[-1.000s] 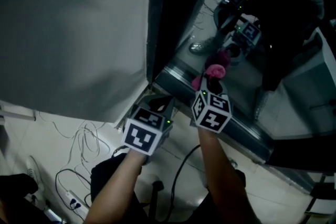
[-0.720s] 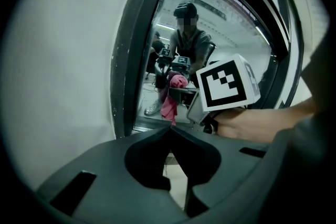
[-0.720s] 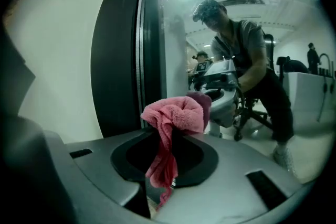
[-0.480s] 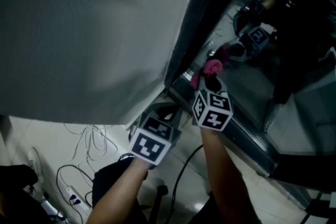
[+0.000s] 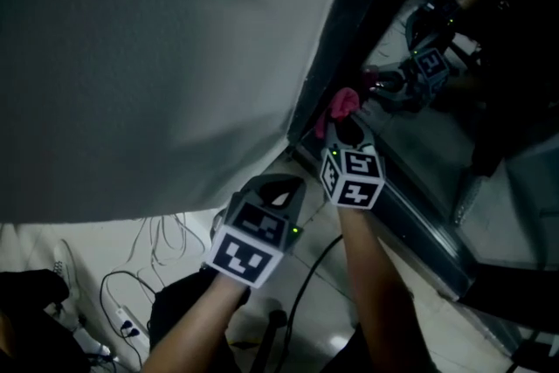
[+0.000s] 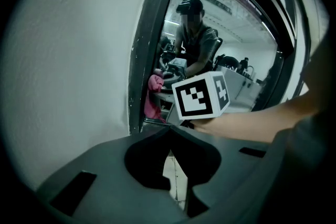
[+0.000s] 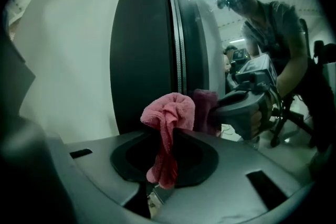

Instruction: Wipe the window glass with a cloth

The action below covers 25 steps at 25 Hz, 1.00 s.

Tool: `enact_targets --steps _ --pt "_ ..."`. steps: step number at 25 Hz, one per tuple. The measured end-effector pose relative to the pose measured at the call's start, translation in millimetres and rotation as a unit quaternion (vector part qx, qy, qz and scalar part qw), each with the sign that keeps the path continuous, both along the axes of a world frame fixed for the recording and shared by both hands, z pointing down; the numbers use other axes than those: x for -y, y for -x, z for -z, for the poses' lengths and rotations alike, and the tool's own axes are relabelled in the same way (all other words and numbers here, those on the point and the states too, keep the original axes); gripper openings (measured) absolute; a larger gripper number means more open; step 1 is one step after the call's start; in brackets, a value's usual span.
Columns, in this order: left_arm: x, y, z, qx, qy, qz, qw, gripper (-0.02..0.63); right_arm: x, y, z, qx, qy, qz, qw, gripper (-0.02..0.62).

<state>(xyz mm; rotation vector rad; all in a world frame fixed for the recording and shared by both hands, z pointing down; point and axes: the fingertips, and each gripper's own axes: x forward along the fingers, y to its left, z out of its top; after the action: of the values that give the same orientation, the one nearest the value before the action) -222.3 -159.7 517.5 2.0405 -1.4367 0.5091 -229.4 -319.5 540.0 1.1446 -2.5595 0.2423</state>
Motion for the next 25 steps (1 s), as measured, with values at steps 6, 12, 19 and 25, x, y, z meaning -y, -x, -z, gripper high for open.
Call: enact_targets --steps 6,12,19,25 --pt "5.8 -3.9 -1.9 0.005 0.007 -0.002 1.0 0.002 7.7 -19.2 -33.4 0.012 0.023 -0.028 0.999 0.063" --pt "6.1 -13.8 -3.5 0.012 0.011 -0.016 0.9997 0.002 3.6 -53.3 -39.9 0.026 0.026 -0.085 0.996 0.063" --pt "11.5 -38.0 -6.3 0.017 0.02 -0.038 0.9989 0.002 -3.3 -103.1 -38.7 0.031 0.027 -0.133 0.99 0.063" --pt "11.6 -72.6 -15.2 0.026 0.038 -0.065 0.9968 0.002 -10.8 -155.0 -33.8 0.032 0.03 -0.161 0.986 0.063"
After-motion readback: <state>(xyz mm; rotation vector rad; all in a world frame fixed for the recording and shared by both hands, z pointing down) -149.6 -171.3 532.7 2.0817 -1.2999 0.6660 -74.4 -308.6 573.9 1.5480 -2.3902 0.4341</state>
